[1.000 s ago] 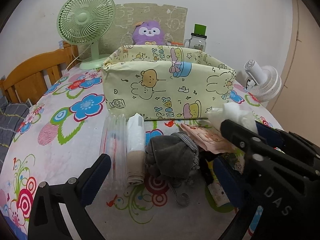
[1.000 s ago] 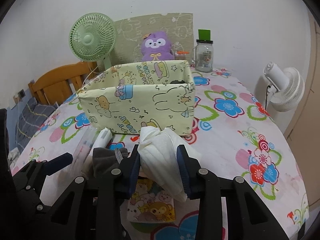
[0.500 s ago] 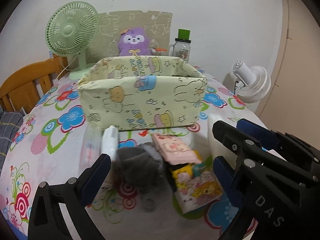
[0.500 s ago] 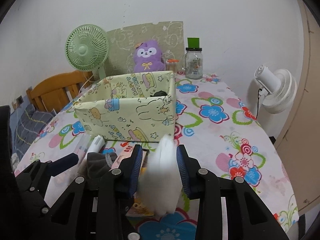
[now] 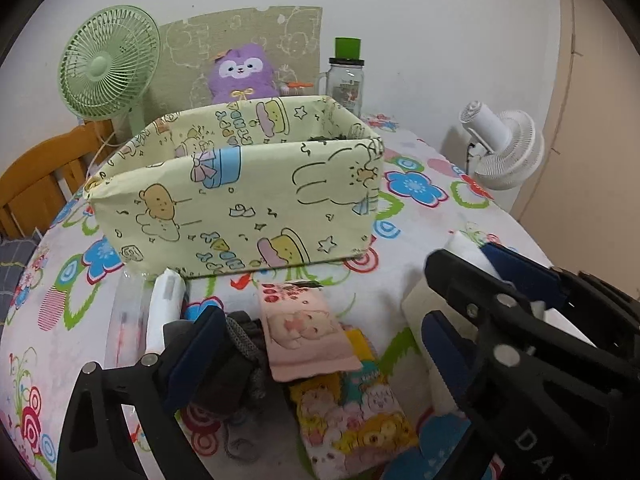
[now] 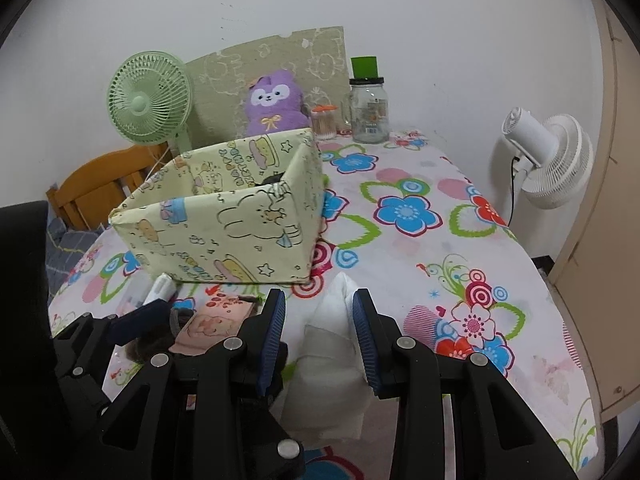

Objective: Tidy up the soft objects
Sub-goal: 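Lift the white cloth with the right tool toward the box, then close the left tool on the pink bear-print packet while the right tool holds the white cloth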

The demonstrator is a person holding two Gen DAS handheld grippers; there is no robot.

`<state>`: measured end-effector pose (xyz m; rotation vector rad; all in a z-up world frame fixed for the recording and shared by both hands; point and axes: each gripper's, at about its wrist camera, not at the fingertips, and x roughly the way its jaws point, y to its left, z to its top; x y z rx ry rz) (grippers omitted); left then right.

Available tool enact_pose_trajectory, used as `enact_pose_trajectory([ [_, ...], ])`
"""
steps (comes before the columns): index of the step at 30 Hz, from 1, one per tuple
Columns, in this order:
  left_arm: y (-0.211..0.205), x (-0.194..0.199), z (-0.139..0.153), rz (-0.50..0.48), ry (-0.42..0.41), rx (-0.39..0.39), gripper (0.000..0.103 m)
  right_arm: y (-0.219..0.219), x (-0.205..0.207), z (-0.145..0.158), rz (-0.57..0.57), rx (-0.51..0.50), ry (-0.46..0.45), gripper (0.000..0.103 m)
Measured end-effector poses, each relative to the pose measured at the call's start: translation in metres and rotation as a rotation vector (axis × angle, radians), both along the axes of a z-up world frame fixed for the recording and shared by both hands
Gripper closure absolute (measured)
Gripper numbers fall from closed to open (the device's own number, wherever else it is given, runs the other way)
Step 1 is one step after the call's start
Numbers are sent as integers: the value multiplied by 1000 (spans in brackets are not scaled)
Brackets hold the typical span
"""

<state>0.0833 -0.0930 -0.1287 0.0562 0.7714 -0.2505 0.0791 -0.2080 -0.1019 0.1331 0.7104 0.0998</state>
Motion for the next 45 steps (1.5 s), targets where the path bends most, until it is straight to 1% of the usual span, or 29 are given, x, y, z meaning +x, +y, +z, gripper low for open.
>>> enact_pose_trajectory([
  [1,-1,2,-1,8,-4,7,7,-1,1,0,-1,5,0,64],
  [6,-3,14,-4,36,1,27,9,-6,9,-6,-13,35,17,64],
  [10,-2,19,-8,57,-5,59,17,-9,18,-18,-6,84,70,61],
  [14,-4,19,-11,56,-20,111,26,-5,22,-25,-1,82,82,61],
  [16,-4,18,-11,59,-25,118,32,-3,23,-25,2,79,80,61],
  [17,-3,18,-11,64,-28,119,34,-2,23,-24,9,77,78,62],
  [20,0,18,-10,72,-33,119,39,2,24,-23,21,71,71,70],
  [21,0,17,-10,72,-36,122,39,3,24,-22,23,71,69,73],
  [25,1,14,-8,70,-39,117,39,5,23,-19,30,56,58,80],
  [28,0,13,-6,63,-44,118,36,4,22,-17,32,56,56,83],
  [30,-1,12,-3,57,-45,116,32,3,21,-15,29,60,49,85],
  [31,-2,11,-2,57,-48,114,27,2,21,-13,28,61,47,85],
  [32,-3,11,0,57,-51,113,26,2,21,-12,26,60,43,85],
  [36,-8,10,6,42,-64,104,26,-4,20,-5,17,55,32,86],
  [39,-12,12,8,37,-66,100,23,-9,22,-3,6,59,30,86],
  [45,-19,25,5,38,-34,63,23,-17,31,-5,-6,57,39,86],
])
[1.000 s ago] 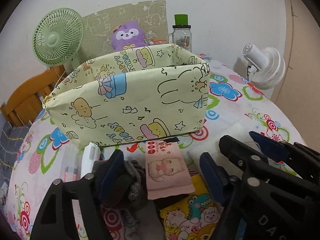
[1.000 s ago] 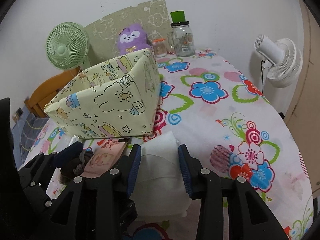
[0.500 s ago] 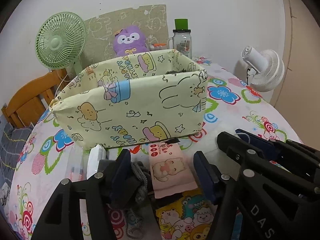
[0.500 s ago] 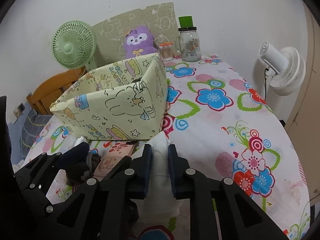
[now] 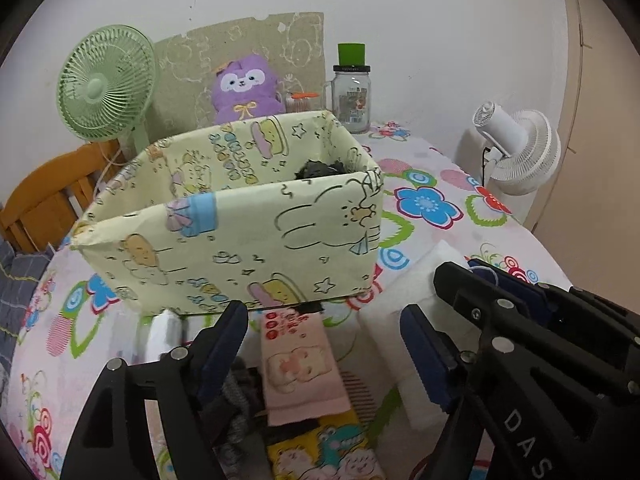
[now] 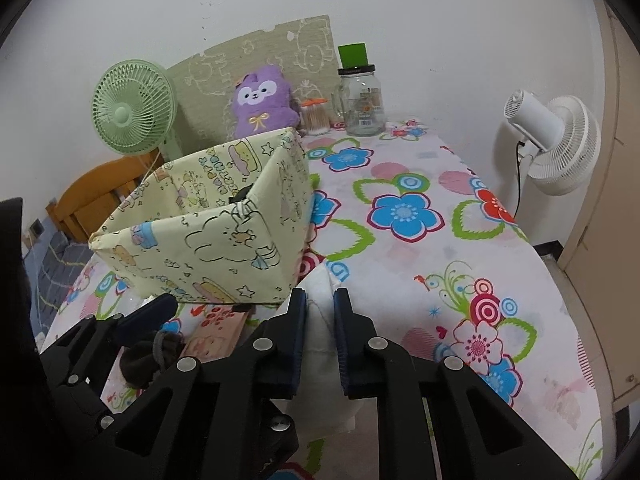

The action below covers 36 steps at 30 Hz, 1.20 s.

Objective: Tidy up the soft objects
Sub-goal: 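Close the left tool on the pink bear-print packet while the right tool holds the white cloth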

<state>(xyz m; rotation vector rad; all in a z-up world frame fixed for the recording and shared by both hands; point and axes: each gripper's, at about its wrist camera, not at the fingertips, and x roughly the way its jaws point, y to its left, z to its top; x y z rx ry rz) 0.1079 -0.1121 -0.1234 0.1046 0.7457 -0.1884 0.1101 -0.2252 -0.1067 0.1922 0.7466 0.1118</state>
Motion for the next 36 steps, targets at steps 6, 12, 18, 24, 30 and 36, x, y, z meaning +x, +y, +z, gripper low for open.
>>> enact_pose_trajectory([
  [6,1,16,-14,31,113,-19,23,2,6,-4,9,-8,7,86],
  [12,5,16,-19,58,128,-24,31,7,8,-6,16,-20,5,86],
  [18,8,14,-22,66,145,-32,57,7,9,-8,8,-17,10,86],
  [24,11,10,-20,66,137,-50,64,10,6,-6,15,-7,8,86],
  [30,13,5,-16,63,132,-71,64,11,1,0,15,-10,-2,86],
  [36,13,-2,-5,53,110,-82,64,12,-7,12,14,-12,-29,86],
])
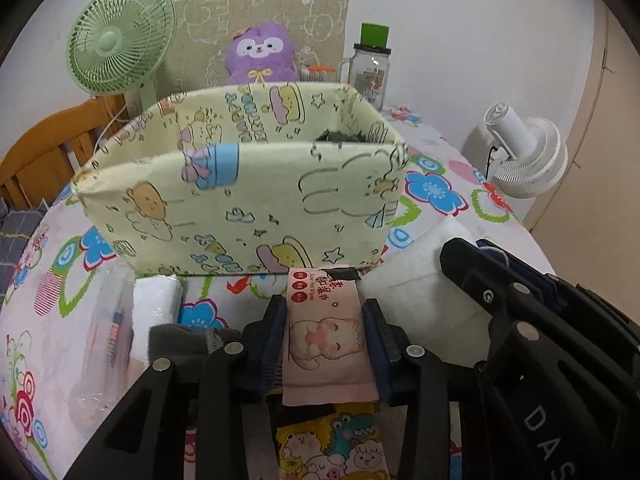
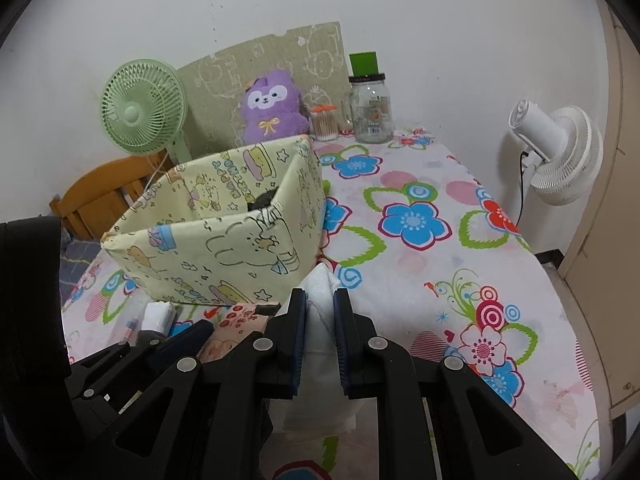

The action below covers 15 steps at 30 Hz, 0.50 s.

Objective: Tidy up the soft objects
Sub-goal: 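Close the left tool on the pink bear-print packet while the right tool holds the white cloth, then carry the pink packet with the left tool while the right tool carries the white cloth over the box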

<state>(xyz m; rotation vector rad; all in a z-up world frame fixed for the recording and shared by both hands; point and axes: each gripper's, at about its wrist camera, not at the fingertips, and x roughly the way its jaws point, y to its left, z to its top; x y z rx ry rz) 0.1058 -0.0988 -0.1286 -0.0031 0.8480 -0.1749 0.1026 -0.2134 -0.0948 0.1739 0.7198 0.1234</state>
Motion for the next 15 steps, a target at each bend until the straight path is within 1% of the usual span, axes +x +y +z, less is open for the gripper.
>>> enact_pose_trajectory([
  [15,6,-22,32,-3,-73,3,64,8,-22,31,13,-15,-68,86],
])
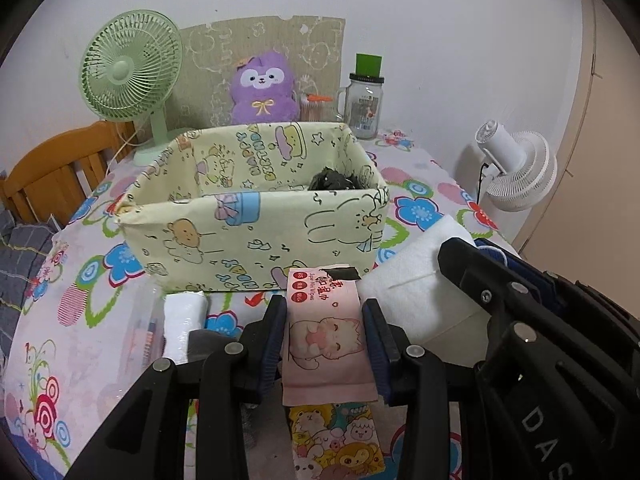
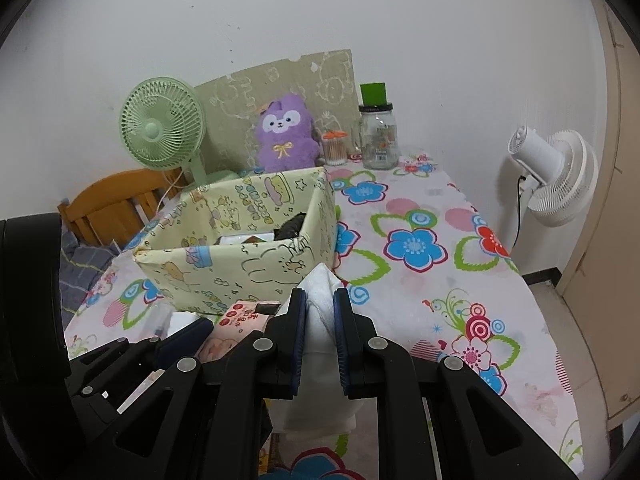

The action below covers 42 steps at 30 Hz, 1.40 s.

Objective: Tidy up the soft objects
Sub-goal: 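Carry the pink packet with the left tool while the right tool carries the white cloth over the box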

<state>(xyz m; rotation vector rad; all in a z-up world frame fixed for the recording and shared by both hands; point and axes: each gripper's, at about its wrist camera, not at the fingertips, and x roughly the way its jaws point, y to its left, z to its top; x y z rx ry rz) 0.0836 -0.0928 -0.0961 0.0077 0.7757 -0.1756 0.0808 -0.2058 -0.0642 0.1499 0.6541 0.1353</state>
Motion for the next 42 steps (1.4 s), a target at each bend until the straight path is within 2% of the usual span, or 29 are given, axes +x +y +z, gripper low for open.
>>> enact_pose_trajectory([
  [22,26,-31,45,38,-78,-5,64,27,-28,48,51,-22,-95,86],
  [29,31,-35,43,40,-58,-19,64,31,-30,47,52,-30,-87,86],
  [33,34,-30,32,20,0,-73,64,34,-29,41,45,-62,-78,86],
  [38,32,-30,29,38,-27,-25,64,33,-23,34,67,-19,-65,86],
  [42,36,-25,32,46,-48,-8,64,37,-16,36,68,-28,-81,86],
])
